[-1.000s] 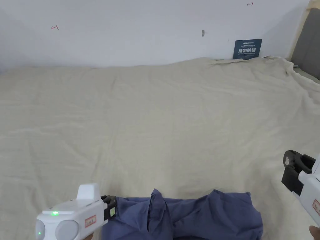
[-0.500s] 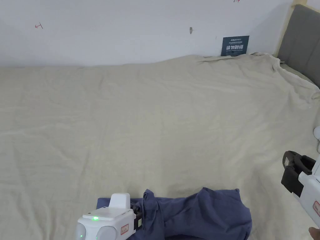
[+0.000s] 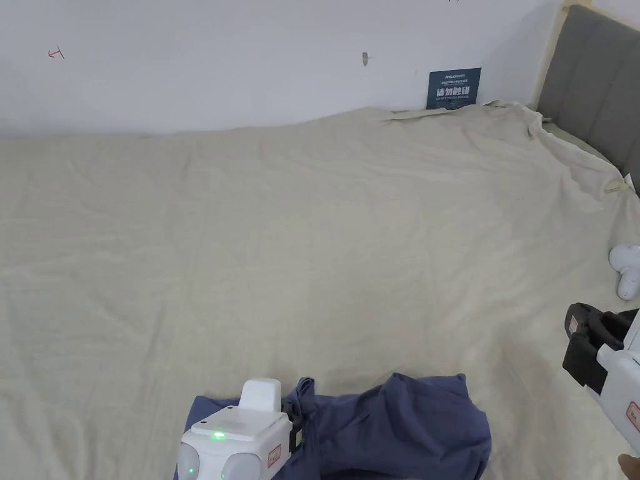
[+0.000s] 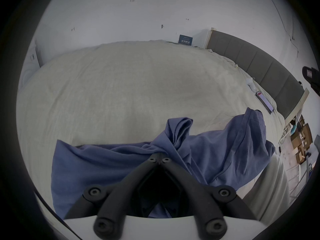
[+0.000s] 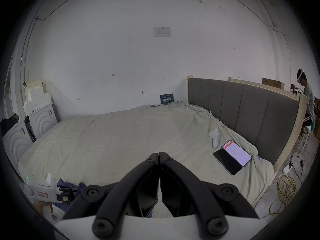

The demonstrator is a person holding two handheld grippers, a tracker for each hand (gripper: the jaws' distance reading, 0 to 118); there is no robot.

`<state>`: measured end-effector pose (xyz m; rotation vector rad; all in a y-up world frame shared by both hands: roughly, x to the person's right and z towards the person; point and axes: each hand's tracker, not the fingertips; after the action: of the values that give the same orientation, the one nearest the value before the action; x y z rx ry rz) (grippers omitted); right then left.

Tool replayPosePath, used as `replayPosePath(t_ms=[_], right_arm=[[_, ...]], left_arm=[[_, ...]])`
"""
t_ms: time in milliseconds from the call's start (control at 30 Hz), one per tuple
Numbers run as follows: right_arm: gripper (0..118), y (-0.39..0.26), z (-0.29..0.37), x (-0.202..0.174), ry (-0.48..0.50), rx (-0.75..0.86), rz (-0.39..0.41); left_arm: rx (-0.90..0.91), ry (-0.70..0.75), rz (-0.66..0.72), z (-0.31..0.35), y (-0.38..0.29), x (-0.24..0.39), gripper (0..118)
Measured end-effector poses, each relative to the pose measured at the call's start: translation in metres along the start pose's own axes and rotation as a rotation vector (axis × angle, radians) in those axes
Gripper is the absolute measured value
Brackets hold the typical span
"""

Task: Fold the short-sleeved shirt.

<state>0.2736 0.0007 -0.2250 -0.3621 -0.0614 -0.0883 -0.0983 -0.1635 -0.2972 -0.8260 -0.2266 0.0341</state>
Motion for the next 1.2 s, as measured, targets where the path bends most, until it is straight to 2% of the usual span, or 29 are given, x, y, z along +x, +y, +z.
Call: replayPosePath(t_ms=[233, 300, 400, 667, 867, 1033, 1067, 1100, 1133, 1167, 1200], right_arm=[[0, -0.001, 0.001, -0.001, 0.003, 0.001, -0.004], [0, -0.001, 0.001, -0.003, 0.003, 0.002, -0.003], [0, 0.000, 0.002, -0.005, 0.006, 0.001, -0.003], [0, 0.005, 0.001, -0.013, 0.023, 0.007, 0.012], [0, 0.009, -0.003, -0.019, 0.028, 0.007, 0.021], [0, 0.007, -0.006, -0.025, 0.034, -0.002, 0.023], [0, 0.005, -0.007, -0.025, 0.036, -0.006, 0.023], [0, 0.005, -0.008, -0.026, 0.039, -0.011, 0.024], [0, 0.004, -0.008, -0.027, 0.040, -0.014, 0.027], [0, 0.003, -0.008, -0.028, 0.040, -0.016, 0.028], [0, 0.003, -0.006, -0.030, 0.039, -0.018, 0.030]], left_arm=[[0.020, -0.066, -0.060, 0.006, 0.004, 0.016, 0], [0.036, -0.145, -0.035, 0.012, 0.008, 0.018, 0], [0.076, -0.175, 0.009, 0.028, 0.019, 0.014, 0], [0.118, -0.201, 0.090, 0.084, 0.048, -0.059, 0], [0.043, -0.223, 0.223, 0.100, 0.045, -0.129, 0], [-0.060, -0.239, 0.324, 0.087, 0.026, -0.171, 35], [-0.083, -0.236, 0.341, 0.083, 0.021, -0.175, 49], [-0.099, -0.226, 0.344, 0.077, 0.017, -0.180, 76], [-0.115, -0.230, 0.343, 0.072, 0.012, -0.185, 91], [-0.127, -0.232, 0.344, 0.067, 0.007, -0.188, 99], [-0.134, -0.228, 0.348, 0.062, 0.002, -0.192, 100]])
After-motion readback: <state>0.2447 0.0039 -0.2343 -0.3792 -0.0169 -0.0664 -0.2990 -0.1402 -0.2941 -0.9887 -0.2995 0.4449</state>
